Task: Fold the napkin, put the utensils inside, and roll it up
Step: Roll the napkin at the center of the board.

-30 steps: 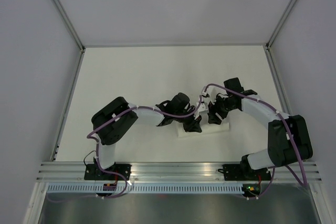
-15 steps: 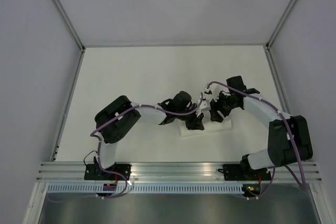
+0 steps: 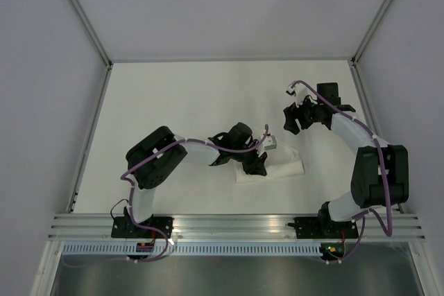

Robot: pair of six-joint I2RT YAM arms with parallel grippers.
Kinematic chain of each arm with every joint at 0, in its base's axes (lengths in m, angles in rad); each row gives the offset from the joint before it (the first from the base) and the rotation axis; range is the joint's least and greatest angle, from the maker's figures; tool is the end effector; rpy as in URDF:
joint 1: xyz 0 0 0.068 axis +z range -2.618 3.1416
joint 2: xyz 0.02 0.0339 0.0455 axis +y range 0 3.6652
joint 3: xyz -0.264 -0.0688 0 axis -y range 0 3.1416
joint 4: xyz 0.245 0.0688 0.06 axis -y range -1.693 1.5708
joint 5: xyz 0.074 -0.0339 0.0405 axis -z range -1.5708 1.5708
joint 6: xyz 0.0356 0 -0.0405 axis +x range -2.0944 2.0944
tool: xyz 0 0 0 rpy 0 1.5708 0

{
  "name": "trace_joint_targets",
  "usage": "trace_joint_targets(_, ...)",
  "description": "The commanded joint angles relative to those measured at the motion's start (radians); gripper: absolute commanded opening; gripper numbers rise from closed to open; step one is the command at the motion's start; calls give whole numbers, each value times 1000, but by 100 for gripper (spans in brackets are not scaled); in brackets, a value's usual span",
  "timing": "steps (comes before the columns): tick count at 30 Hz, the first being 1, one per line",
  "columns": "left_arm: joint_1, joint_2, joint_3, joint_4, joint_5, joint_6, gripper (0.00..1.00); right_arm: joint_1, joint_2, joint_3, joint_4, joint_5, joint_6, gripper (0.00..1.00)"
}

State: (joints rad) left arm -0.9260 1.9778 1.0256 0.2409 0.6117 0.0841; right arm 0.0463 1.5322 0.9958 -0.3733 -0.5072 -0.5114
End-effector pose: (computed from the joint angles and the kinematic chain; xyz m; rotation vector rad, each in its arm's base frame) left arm 0.2202 -0.3269 0.1238 1.4404 1.8996 -1.1218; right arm 0.3145 0.0319 0.2207 -0.8513 2.2110 0.4086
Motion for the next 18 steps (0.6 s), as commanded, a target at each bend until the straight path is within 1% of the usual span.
trace_joint_targets(1,-17,124,-39,-317,-53,-12,2,-6,-75,4,-9,-76,-21,76)
trace_joint_targets(4,-2,154,5,-365,-21,-15,2,-11,-182,-29,-41,-120,-59,76)
trace_joint_targets(6,12,180,33,-403,-13,-15,2,-13,-250,-43,-99,-181,-87,75)
trace_joint_targets(7,16,190,42,-413,-10,-18,2,-11,-285,-45,-133,-206,-139,72)
trace_joint_targets(8,27,203,60,-423,-12,-18,2,-13,-305,-58,-171,-241,-150,71)
trace_joint_targets(13,76,262,138,-517,-23,-49,2,-11,-427,-137,-222,-266,-245,69)
trace_joint_targets(15,90,291,165,-548,-36,-53,2,-11,-432,-143,-223,-263,-252,69)
trace_joint_targets(18,108,305,191,-583,-53,-64,2,-10,-396,-125,-259,-283,-302,69)
